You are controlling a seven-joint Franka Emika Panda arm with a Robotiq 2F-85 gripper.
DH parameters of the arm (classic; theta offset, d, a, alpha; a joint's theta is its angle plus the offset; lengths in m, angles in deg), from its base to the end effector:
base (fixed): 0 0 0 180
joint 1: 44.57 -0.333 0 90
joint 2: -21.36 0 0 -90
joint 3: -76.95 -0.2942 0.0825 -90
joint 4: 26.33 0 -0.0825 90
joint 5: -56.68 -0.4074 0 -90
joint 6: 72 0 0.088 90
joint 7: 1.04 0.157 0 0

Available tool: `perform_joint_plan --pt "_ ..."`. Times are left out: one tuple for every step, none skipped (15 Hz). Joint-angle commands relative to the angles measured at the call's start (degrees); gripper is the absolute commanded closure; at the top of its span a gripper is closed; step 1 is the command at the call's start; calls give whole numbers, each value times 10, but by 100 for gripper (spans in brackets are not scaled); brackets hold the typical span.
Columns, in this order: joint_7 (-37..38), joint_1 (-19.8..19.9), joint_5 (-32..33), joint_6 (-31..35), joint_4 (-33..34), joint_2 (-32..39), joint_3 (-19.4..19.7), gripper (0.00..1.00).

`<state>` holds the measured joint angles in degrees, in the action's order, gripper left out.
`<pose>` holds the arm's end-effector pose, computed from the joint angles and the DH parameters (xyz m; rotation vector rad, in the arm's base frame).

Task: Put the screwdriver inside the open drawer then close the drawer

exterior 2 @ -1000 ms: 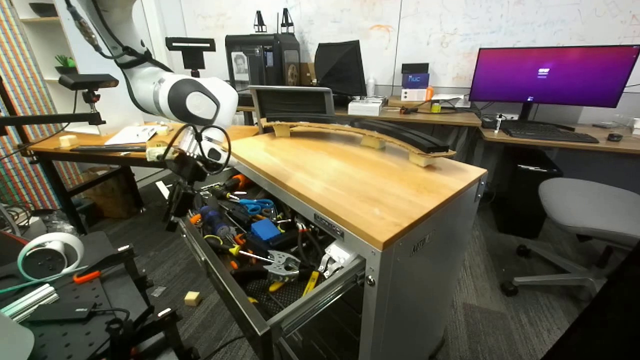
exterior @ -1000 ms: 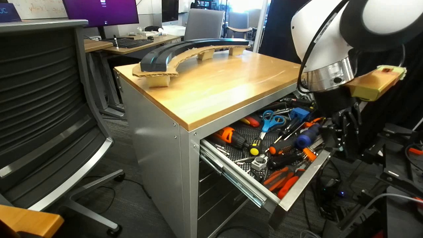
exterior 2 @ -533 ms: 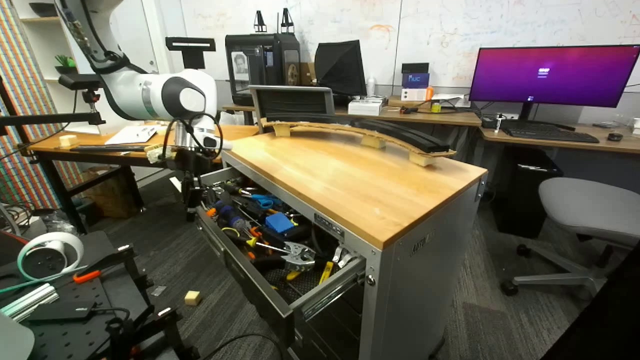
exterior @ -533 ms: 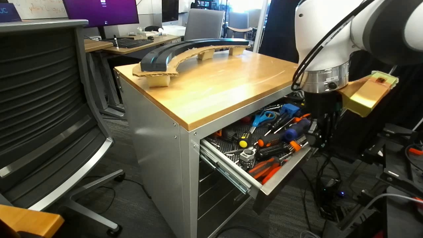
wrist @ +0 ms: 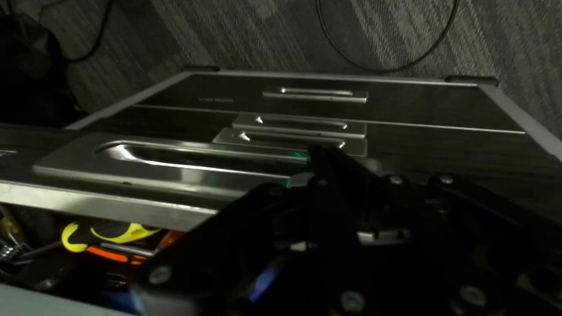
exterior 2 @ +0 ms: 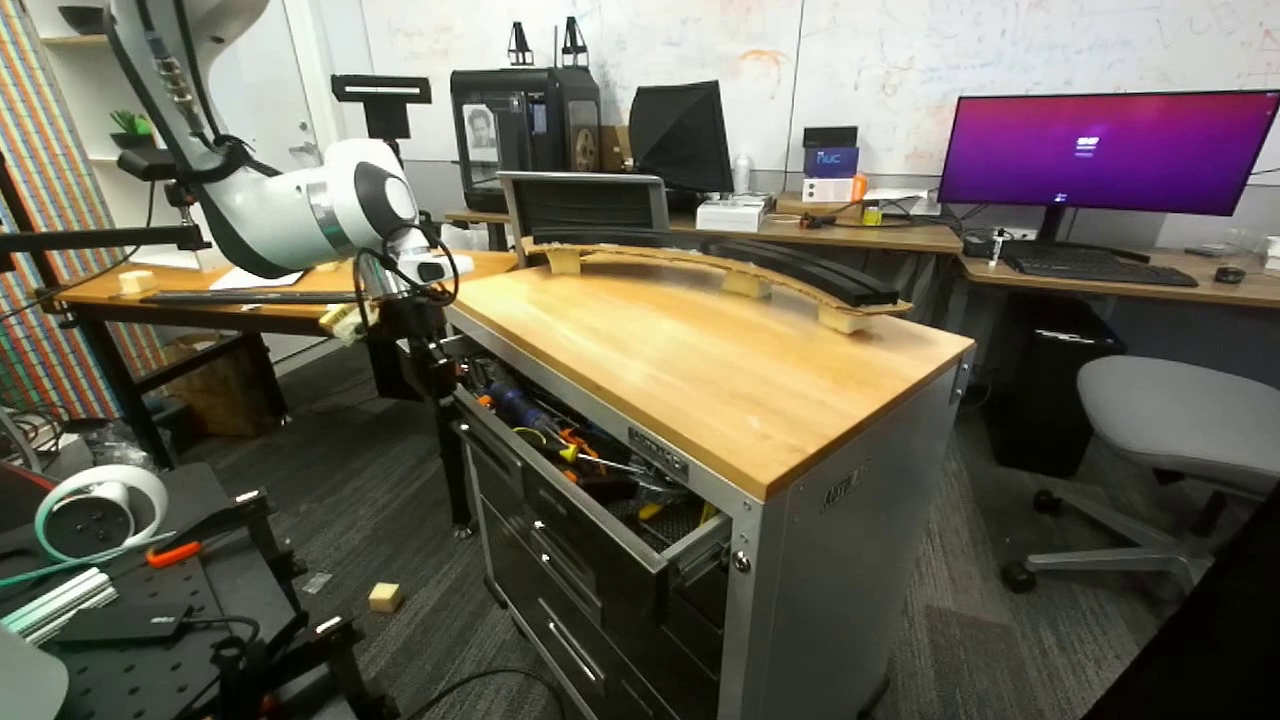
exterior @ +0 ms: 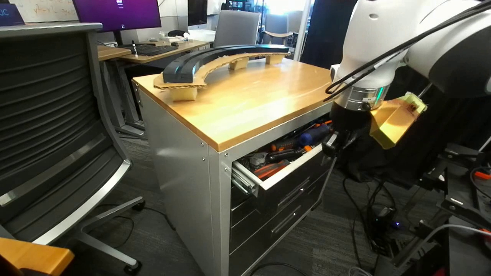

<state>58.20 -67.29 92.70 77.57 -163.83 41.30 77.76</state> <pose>0.4434 0.1751 0.0696 2.8368 -0.1181 0.1184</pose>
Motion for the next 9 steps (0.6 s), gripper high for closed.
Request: perform_joint_plan --pt "125 -54 160 60 59 58 62 99" --pt "161 -67 206 63 72 68 75 99" --pt "195 -81 250 64 83 75 87 99" --pt "229 -93 291 62 92 80 97 99" --pt "265 -104 332 60 101 85 107 99" --pt "300 -114 371 57 108 89 115 99" --pt "334 -123 409 52 116 93 122 99" --pt "367 -130 447 48 123 96 126 99" --pt "404 -136 484 45 130 98 130 99"
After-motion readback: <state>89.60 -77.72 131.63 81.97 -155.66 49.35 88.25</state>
